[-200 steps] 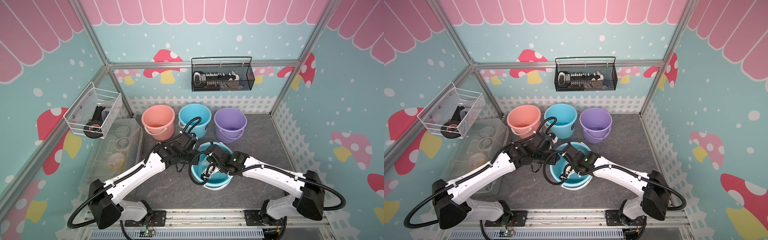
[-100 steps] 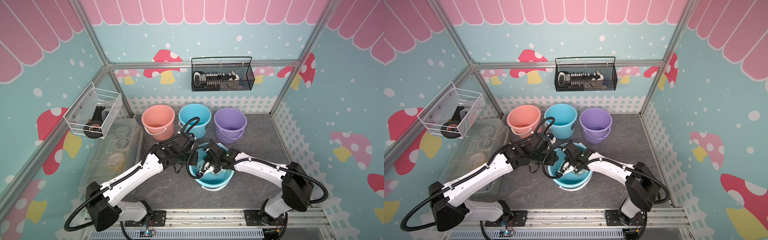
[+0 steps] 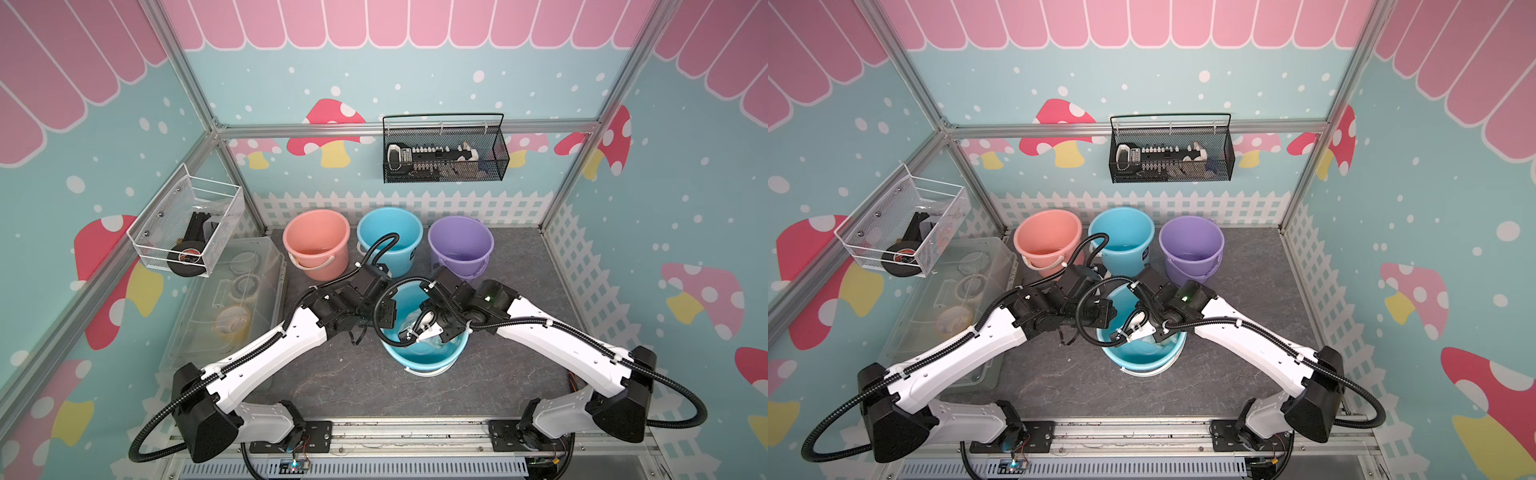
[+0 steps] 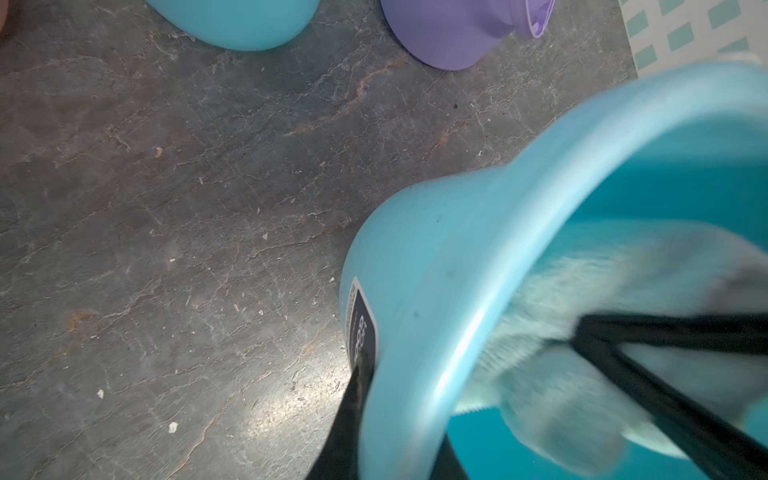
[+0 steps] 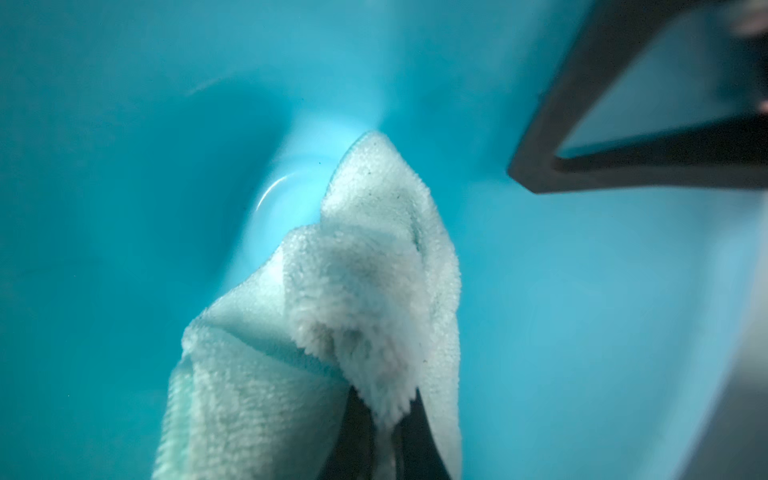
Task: Wipe the inside of the bucket with a cloth
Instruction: Wipe the dirt from the inside of the bucket.
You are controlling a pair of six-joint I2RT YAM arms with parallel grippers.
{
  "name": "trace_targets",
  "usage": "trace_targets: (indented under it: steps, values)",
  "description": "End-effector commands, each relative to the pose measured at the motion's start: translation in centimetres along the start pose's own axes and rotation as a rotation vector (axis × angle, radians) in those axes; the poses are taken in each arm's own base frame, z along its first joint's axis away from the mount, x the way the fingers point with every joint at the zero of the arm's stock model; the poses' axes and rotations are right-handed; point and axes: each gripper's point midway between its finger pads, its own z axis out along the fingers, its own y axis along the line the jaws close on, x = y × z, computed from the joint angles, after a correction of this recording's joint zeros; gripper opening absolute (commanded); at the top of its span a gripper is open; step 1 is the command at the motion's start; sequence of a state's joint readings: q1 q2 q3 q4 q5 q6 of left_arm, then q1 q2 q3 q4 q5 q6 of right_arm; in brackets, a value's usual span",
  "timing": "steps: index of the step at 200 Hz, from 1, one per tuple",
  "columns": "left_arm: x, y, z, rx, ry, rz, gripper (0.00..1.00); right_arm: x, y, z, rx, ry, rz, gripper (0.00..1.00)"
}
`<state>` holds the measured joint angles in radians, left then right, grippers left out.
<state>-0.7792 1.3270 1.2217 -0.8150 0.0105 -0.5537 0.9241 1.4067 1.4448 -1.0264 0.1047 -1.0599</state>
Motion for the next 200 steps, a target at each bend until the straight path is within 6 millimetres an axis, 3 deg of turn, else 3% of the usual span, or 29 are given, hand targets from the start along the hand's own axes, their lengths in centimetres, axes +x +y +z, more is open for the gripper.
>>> trace_targets:
  steps: [1,38,71,104,145,200]
  values:
    - [-0.9,-0.1,0.1,0.002,-0.033,-0.019,0.00,0.5,2.5,-2.6,-0.102,0.029,0.061,0.00]
    - [-1.0,-0.1,0.0,0.004,-0.037,-0.020,0.00,0.8,3.3,-4.7,-0.165,0.073,0.086,0.00]
    - [-1.0,-0.2,-0.2,0.010,-0.040,-0.025,0.00,1.9,4.3,-3.8,-0.256,0.172,0.072,0.00]
    - [-1.1,-0.7,-0.8,0.044,-0.051,-0.028,0.00,2.6,4.8,-1.0,-0.313,0.247,0.030,0.00]
    - [-1.2,-1.8,-1.4,0.109,-0.066,-0.038,0.00,0.7,3.8,2.6,-0.297,0.169,0.012,0.00]
    - [-1.1,-2.2,-1.8,0.148,-0.079,-0.060,0.00,0.3,4.1,7.4,-0.242,0.079,0.041,0.00]
